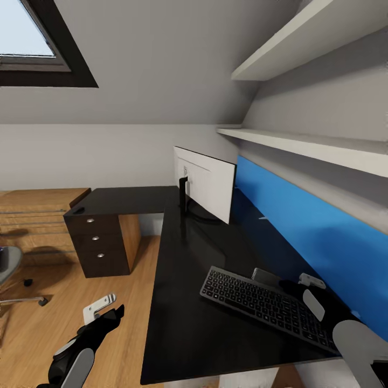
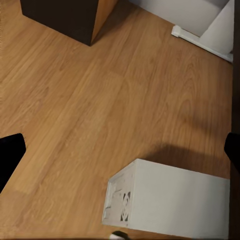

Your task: In the bedroom, organize the workspace by keeping the computer under the desk, ensuring the monitor is on the desk, placing the keyboard on the desk next to the monitor, placing the mouse on the desk next to the keyboard, moving the folder from the swivel chair onto the desk next to the mouse, stacking the notebook on top of the folder with the pen on top of the notebook, and positioning the swivel chair next to the desk.

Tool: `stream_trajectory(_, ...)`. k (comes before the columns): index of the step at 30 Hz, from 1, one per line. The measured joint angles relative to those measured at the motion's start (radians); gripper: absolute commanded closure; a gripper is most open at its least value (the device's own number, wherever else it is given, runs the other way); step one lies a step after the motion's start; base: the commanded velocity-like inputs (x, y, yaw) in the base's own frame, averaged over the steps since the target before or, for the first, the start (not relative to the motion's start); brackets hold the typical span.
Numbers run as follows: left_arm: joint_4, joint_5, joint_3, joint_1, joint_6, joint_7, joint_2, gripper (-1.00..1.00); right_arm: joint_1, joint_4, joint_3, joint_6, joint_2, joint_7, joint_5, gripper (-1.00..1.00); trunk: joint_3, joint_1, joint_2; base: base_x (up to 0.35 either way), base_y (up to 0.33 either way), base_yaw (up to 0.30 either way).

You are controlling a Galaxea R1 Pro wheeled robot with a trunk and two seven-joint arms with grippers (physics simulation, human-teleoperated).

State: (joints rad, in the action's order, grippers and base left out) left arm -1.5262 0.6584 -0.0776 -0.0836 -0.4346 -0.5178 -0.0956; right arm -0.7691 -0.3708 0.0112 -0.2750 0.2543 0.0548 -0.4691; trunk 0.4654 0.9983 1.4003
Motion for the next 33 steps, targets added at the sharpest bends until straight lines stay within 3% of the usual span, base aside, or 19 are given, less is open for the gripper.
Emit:
stream_trajectory(18, 0.001, 0.004, -0.001, 0.0, 0.0, 0.001, 0.0, -1.0, 0.0, 0.0, 0.001, 0.0, 0.0, 0.0, 0.002, -1.0, 0.0, 0.0, 0.0, -0.19, 0.0, 0.0)
stream_trajectory(33, 0.001, 0.005, -0.002, 0.0, 0.0, 0.003, 0.0, -1.0, 0.0, 0.0, 0.001, 0.0, -0.001, 0.0, 0.001, -1.0, 0.0, 0.0, 0.0, -0.02, 0.0, 0.0)
